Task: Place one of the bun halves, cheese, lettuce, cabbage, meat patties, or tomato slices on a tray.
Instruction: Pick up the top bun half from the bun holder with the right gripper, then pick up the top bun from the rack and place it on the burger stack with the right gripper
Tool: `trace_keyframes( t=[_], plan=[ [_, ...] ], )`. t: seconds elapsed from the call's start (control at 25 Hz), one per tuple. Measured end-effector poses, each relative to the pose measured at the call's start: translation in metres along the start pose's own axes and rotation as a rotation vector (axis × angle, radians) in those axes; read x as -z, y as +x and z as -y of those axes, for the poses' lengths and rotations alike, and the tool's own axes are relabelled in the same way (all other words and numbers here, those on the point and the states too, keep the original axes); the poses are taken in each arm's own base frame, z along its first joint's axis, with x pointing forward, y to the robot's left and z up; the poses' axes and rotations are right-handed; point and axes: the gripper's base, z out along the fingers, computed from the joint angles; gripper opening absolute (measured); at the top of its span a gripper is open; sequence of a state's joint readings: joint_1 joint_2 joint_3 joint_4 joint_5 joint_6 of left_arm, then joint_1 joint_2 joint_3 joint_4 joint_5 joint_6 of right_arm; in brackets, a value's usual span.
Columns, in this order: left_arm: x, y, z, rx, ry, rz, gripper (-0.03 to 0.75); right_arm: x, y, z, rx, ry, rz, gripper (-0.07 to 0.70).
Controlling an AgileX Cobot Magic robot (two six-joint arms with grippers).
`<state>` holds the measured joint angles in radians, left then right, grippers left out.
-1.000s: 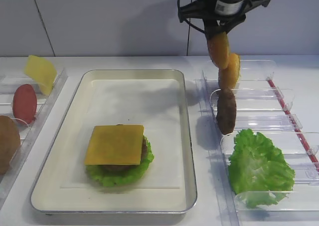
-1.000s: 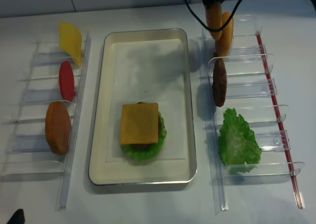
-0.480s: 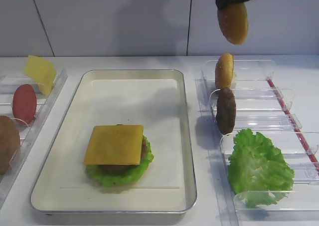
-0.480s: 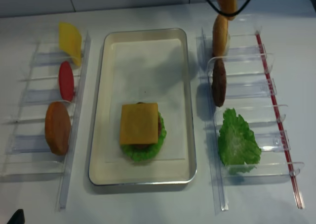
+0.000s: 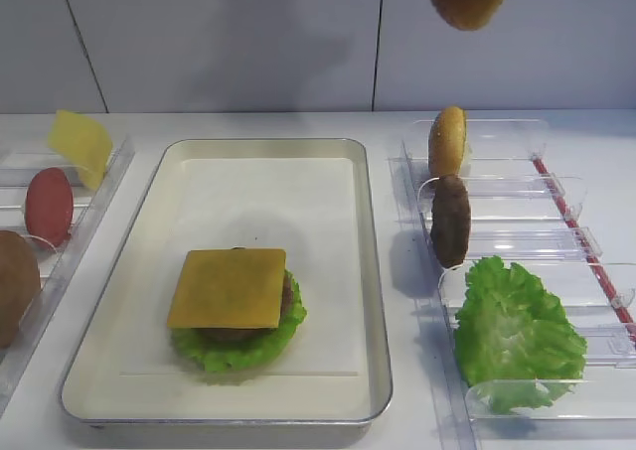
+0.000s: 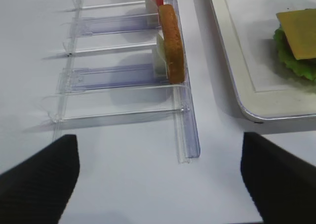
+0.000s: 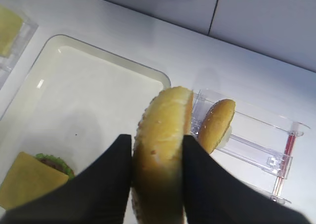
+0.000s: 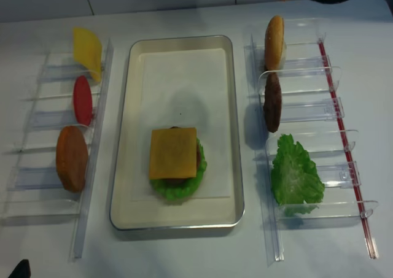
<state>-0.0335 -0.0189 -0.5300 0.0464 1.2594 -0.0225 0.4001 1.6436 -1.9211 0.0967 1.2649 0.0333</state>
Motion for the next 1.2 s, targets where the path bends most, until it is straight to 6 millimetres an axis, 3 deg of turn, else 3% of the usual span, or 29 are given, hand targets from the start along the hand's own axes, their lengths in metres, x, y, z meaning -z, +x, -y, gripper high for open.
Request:
trace_keyframes(
  t=[0.24,0.6,0.76,1.04,1.2],
  plan=[
    [0.0,0.0,0.0,0.0,0.0,0.0,0.634,0.015,0.028,-0.006,0.002,-0.066,0.021,0.253],
    [0.0,0.0,0.0,0.0,0.0,0.0,0.634,-0.009,0.104,-0.019,-0.075,-0.294,0.015,0.253],
    [0.0,0.0,0.0,0.0,0.0,0.0,0.634,-0.022,0.127,-0.025,-0.107,-0.4,-0.008,0.252],
    [0.0,0.0,0.0,0.0,0.0,0.0,0.634,-0.045,0.15,-0.036,-0.146,-0.614,0.053,0.251],
    [0.0,0.0,0.0,0.0,0.0,0.0,0.634,-0.058,0.151,-0.038,-0.194,-0.671,0.061,0.251]
  ],
)
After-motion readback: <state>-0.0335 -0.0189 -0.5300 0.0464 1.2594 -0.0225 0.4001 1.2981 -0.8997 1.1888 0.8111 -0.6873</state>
